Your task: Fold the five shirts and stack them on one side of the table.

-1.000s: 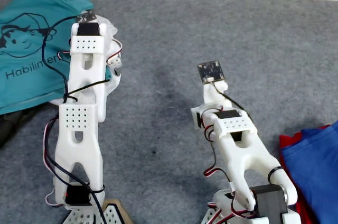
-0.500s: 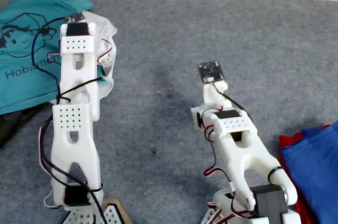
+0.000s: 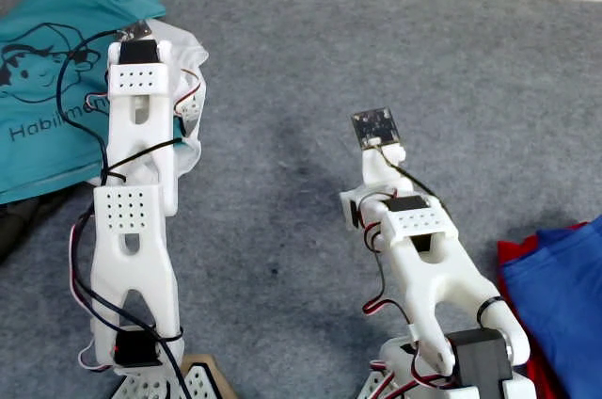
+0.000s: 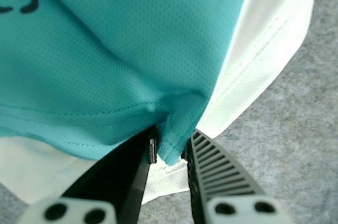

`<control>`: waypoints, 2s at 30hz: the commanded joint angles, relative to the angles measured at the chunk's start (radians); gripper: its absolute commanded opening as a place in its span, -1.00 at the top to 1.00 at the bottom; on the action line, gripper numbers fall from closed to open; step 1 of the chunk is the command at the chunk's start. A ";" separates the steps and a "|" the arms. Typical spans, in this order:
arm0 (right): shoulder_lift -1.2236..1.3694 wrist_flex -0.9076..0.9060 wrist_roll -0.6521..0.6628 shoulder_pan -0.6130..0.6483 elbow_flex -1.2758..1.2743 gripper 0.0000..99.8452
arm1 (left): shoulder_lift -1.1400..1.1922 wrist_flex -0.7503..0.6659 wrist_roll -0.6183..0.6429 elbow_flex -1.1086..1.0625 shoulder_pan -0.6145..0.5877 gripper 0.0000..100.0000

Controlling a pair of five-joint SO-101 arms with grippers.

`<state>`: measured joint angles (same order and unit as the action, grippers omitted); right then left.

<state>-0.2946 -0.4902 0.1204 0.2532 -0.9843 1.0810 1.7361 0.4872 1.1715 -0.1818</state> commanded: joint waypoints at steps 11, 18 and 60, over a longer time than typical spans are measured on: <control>-0.004 -0.002 0.046 0.019 0.008 0.98 | -0.059 0.009 -0.003 0.070 -0.030 0.80; -0.004 -0.002 0.048 0.021 0.008 0.98 | -0.058 0.014 -0.005 0.136 -0.042 0.61; -0.004 -0.005 0.043 0.021 0.008 0.98 | 0.031 0.009 0.000 0.143 -0.035 0.79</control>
<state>-0.2946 -0.4902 0.1542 0.2624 -0.9843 1.1224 1.7423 0.4872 1.2774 -0.2140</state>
